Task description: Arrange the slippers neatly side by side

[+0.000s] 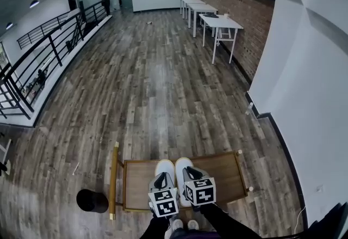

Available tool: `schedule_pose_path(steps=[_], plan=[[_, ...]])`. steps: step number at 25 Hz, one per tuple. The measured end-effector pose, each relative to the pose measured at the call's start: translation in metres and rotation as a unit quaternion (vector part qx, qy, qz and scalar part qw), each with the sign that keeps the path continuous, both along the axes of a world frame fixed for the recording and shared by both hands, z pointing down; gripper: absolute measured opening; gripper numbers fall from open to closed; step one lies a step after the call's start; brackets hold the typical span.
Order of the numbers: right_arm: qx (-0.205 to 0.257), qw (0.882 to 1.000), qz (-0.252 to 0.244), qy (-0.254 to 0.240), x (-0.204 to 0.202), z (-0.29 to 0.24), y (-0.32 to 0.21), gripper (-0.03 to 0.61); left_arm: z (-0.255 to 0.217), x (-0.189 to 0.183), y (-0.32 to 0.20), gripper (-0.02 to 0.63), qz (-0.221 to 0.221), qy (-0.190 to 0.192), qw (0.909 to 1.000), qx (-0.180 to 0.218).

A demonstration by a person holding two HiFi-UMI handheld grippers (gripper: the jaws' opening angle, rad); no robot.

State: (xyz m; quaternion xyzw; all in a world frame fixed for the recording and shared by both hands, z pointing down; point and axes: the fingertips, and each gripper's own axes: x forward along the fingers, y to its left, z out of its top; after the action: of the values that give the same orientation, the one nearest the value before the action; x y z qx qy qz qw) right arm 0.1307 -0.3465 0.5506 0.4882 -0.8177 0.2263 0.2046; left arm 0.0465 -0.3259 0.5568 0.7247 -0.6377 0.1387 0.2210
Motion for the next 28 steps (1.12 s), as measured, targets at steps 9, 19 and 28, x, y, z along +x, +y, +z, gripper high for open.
schedule_pose_path(steps=[9,19,28], plan=[[0.038,0.999,0.009,0.01,0.006,-0.017,0.022,0.032,-0.02,0.009,0.005,0.001,0.014,0.01,0.9993,0.033],[0.048,0.999,0.017,0.008,0.015,-0.01,0.031,0.004,-0.005,0.0,0.02,0.002,-0.004,0.0,0.9997,0.026],[0.045,0.999,0.011,0.01,0.01,-0.007,0.031,-0.002,-0.004,-0.003,0.021,0.001,-0.001,-0.005,0.9997,0.024]])
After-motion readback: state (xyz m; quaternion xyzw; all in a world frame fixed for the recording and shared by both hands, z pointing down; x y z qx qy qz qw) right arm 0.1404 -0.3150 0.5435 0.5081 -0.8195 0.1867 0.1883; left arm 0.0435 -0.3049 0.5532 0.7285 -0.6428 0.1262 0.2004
